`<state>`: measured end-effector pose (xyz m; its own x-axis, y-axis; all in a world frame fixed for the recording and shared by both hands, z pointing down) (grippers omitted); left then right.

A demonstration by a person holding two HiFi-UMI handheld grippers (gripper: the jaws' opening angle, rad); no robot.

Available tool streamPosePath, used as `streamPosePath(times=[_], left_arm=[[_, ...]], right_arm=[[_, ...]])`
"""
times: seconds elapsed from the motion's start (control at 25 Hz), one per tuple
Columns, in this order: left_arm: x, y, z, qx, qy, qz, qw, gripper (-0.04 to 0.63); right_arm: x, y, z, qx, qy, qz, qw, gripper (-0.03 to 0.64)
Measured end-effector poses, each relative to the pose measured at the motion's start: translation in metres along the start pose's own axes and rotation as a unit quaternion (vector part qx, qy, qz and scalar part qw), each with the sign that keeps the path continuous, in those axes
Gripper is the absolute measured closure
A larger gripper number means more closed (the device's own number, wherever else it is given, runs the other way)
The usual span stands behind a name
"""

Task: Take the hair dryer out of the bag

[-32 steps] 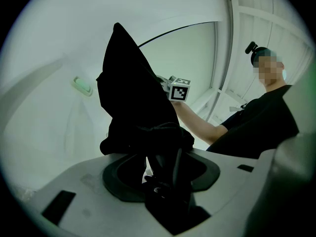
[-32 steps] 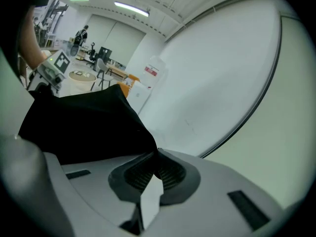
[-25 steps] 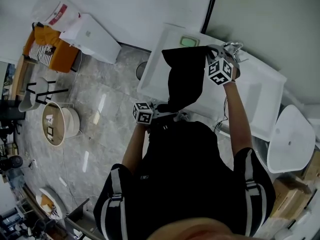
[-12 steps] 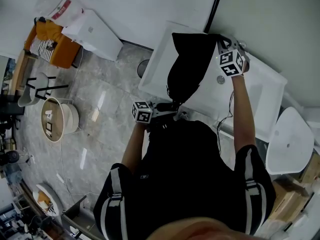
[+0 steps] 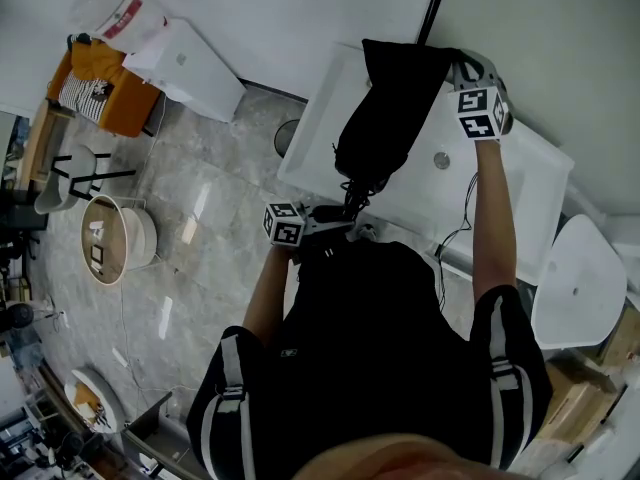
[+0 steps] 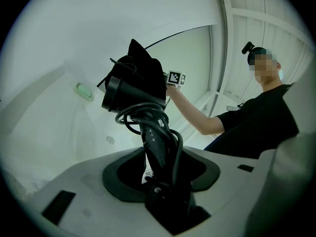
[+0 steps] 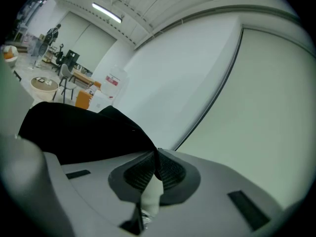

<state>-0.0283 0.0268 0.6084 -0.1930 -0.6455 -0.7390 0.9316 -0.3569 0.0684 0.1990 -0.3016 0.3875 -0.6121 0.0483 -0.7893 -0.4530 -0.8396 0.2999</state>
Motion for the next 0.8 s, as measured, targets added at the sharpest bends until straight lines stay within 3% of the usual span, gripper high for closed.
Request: streamPosePath(times=[0.36,0.6,0.8], left_arm=[[0.001,-0.013,0.009,0.028,-0.007,-0.010,0.9995,0.408],[0.002,-0.024,0.017,0.048,-0.018,-0.035,0.9981,0.408],[0.010,-0.029,0.021,0.057,-0.013,-0.054,0.9969,0.408]], right_arm=[[-0.016,-0.015,-0.024,-0.024,0.051,-0.017,0.998,0.551],[-0.061,-0.025,0.008,0.032,0.049,0.014,0.998,0.551],[-0.100,-0.037,0.055,0.096,0.094,0.049,0.990,0.551]])
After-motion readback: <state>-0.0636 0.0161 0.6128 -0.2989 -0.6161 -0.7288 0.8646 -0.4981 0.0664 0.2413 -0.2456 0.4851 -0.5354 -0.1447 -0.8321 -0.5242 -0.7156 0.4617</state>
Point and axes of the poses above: the fingertips, and each gripper's own axes: y forward along the fingers, z to its left, x out of its top, the point moved 9 cm from there along -y, backward along the fingers, and after that the axes turned 7 degrees about y, right-handed, at the moved point
